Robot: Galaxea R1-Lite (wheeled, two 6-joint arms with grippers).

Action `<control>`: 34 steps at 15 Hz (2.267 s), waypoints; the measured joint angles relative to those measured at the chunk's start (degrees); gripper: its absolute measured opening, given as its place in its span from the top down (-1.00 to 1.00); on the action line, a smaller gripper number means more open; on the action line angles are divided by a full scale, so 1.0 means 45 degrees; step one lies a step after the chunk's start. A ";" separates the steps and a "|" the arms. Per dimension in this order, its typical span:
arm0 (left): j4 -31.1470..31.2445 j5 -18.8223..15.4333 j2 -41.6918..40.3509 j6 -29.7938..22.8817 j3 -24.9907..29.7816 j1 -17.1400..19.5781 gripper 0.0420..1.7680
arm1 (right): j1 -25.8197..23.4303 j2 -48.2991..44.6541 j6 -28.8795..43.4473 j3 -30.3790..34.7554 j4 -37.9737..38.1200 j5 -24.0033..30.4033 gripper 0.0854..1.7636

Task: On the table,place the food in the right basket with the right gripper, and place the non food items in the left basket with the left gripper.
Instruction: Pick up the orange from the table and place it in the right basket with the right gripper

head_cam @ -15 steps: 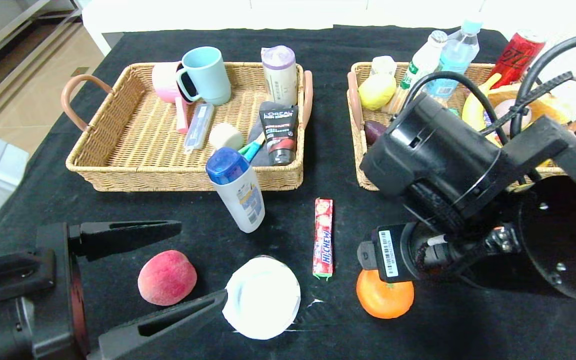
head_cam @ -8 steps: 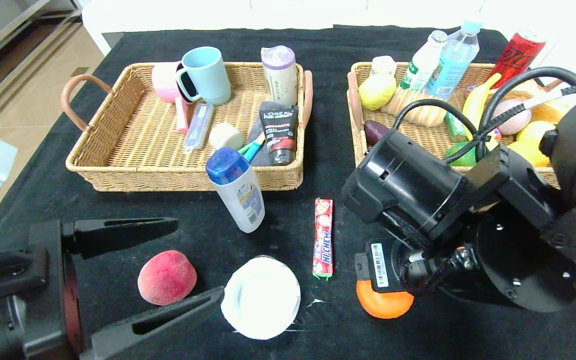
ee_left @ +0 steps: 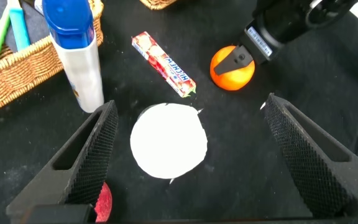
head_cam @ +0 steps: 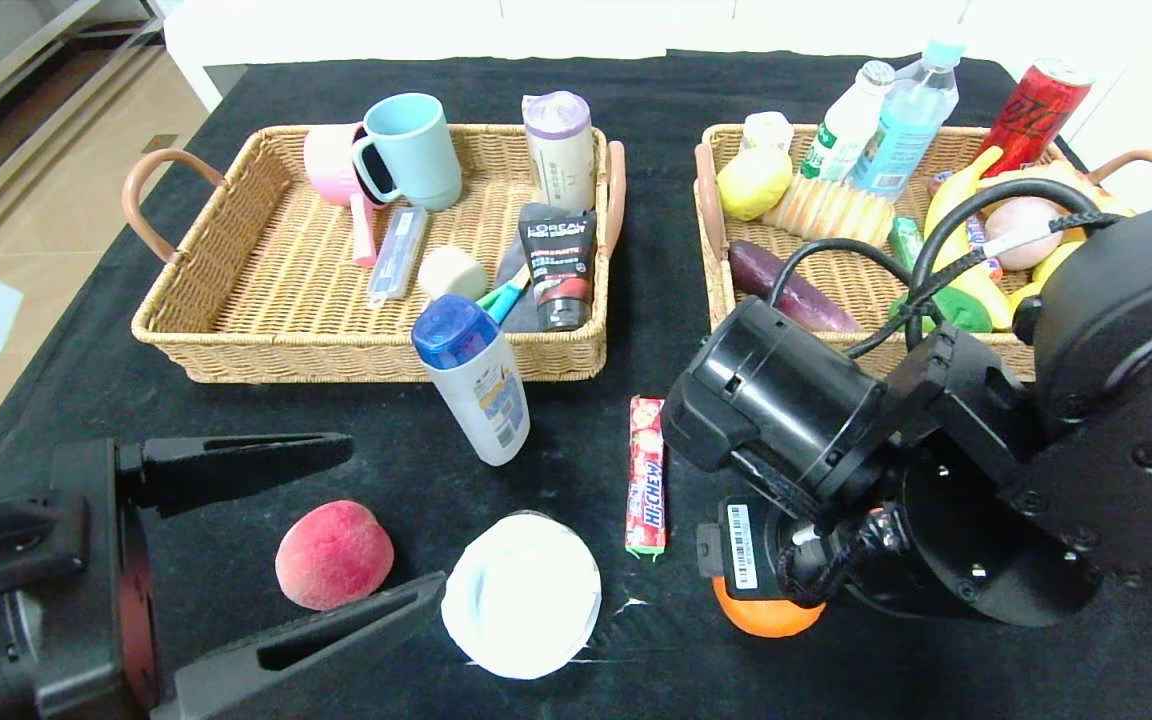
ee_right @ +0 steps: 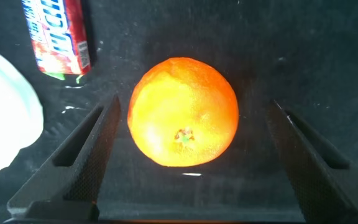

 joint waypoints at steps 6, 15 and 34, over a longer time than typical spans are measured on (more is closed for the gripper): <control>0.0011 -0.0005 -0.0079 0.0079 0.0005 -0.0008 -0.94 | -0.0087 0.0496 0.0371 0.0089 -0.0041 -0.0024 -0.92; 0.0024 0.0000 -0.0073 0.0098 0.0030 -0.0008 -0.94 | -0.0135 0.0943 0.0653 0.0079 -0.0084 -0.0041 -0.76; 0.0043 -0.0024 -0.0005 0.0141 0.0157 -0.0043 -0.94 | -0.0130 0.0861 0.0255 -0.0019 0.0005 -0.0244 -0.38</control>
